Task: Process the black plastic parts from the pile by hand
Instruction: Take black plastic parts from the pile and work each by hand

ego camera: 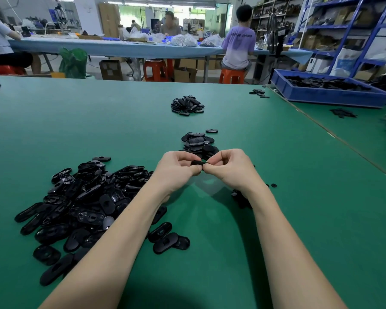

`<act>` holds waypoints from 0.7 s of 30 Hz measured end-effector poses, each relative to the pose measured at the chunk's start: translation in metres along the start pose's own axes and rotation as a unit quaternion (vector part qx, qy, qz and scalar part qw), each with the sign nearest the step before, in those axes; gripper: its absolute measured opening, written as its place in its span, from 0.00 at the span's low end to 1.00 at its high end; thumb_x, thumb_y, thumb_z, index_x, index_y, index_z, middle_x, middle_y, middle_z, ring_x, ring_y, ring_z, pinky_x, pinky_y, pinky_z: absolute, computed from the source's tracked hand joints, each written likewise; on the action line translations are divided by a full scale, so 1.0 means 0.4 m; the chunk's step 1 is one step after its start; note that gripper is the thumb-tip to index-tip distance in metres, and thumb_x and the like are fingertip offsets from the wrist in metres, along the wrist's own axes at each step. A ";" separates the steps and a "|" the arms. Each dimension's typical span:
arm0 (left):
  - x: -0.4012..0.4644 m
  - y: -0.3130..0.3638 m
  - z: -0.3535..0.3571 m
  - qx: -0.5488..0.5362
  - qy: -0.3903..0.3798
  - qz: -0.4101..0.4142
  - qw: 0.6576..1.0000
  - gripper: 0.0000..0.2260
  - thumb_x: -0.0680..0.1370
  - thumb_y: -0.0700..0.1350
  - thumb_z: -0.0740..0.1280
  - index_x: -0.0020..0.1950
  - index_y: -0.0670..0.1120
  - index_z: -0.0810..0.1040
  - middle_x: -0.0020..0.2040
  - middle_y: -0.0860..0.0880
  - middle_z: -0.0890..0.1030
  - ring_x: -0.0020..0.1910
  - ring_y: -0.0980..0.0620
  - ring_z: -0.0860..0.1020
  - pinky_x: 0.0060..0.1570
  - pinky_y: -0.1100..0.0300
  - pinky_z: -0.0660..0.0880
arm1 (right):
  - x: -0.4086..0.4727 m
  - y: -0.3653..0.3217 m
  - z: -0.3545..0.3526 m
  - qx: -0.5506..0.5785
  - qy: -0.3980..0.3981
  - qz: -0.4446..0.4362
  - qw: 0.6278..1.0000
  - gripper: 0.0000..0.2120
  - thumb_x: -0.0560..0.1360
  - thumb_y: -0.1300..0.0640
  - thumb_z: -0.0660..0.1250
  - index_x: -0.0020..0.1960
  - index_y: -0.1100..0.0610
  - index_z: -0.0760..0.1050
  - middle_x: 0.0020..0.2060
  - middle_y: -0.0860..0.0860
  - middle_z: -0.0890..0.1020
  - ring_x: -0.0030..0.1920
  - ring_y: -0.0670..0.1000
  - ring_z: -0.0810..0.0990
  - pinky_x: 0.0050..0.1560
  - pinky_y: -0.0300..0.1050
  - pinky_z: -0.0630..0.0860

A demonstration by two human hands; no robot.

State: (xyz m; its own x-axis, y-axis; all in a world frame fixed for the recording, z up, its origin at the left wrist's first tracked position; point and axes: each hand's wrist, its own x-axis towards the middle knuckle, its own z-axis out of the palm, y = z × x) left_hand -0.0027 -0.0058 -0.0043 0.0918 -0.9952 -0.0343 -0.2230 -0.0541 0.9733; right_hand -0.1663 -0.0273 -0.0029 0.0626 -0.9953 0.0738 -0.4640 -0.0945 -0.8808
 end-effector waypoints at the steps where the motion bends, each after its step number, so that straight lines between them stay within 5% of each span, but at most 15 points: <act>1: 0.000 -0.001 0.000 0.001 0.002 0.000 1.000 0.08 0.74 0.38 0.76 0.45 0.51 0.83 0.39 0.50 0.86 0.43 0.51 0.84 0.49 0.60 0.77 | -0.001 0.000 0.003 0.002 0.001 -0.003 1.000 0.05 0.69 0.55 0.77 0.38 0.53 0.81 0.23 0.40 0.78 0.24 0.38 0.73 0.26 0.28 0.67; 7: -0.007 0.006 -0.010 0.027 -0.007 0.073 0.997 0.08 0.74 0.39 0.75 0.46 0.53 0.83 0.41 0.51 0.86 0.41 0.56 0.83 0.46 0.64 0.76 | -0.001 0.001 -0.011 0.053 -0.009 -0.009 0.999 0.05 0.71 0.55 0.78 0.41 0.53 0.82 0.29 0.42 0.80 0.29 0.41 0.76 0.32 0.32 0.70; 12: -0.010 -0.002 -0.022 0.197 -0.013 0.177 0.964 0.08 0.74 0.41 0.75 0.49 0.52 0.84 0.42 0.59 0.83 0.37 0.60 0.81 0.39 0.75 0.70 | -0.012 0.004 -0.041 0.096 -0.051 0.034 0.994 0.08 0.72 0.53 0.79 0.48 0.53 0.83 0.33 0.49 0.81 0.25 0.43 0.69 0.28 0.35 0.66; 15: -0.001 -0.012 -0.025 0.292 0.001 0.210 0.933 0.08 0.75 0.46 0.75 0.52 0.53 0.84 0.48 0.56 0.80 0.37 0.58 0.79 0.44 0.68 0.74 | -0.015 0.009 -0.055 0.057 -0.048 0.043 0.996 0.10 0.73 0.49 0.77 0.50 0.52 0.83 0.43 0.51 0.87 0.27 0.44 0.75 0.34 0.40 0.70; 17: 0.010 -0.017 -0.030 0.326 0.019 0.198 0.924 0.08 0.75 0.51 0.74 0.53 0.56 0.83 0.49 0.58 0.80 0.37 0.59 0.78 0.48 0.59 0.77 | -0.013 0.014 -0.062 0.054 -0.040 0.043 0.997 0.09 0.74 0.47 0.76 0.49 0.51 0.83 0.43 0.47 0.88 0.28 0.43 0.77 0.37 0.41 0.71; 21: 0.061 0.019 -0.022 0.342 0.062 0.173 0.922 0.09 0.74 0.53 0.75 0.53 0.57 0.80 0.46 0.59 0.81 0.37 0.58 0.75 0.47 0.56 0.77 | -0.009 0.019 -0.071 0.050 -0.038 0.044 0.997 0.07 0.76 0.47 0.73 0.49 0.50 0.83 0.40 0.42 0.87 0.27 0.42 0.77 0.37 0.41 0.71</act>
State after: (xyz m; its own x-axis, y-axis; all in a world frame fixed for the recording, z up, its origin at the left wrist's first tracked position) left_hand 0.0064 -0.0298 0.0042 0.0010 -0.9480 0.3182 -0.8152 0.1835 0.5493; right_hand -0.1953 -0.0249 0.0035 0.0950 -0.9947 -0.0383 -0.3799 -0.0006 -0.9250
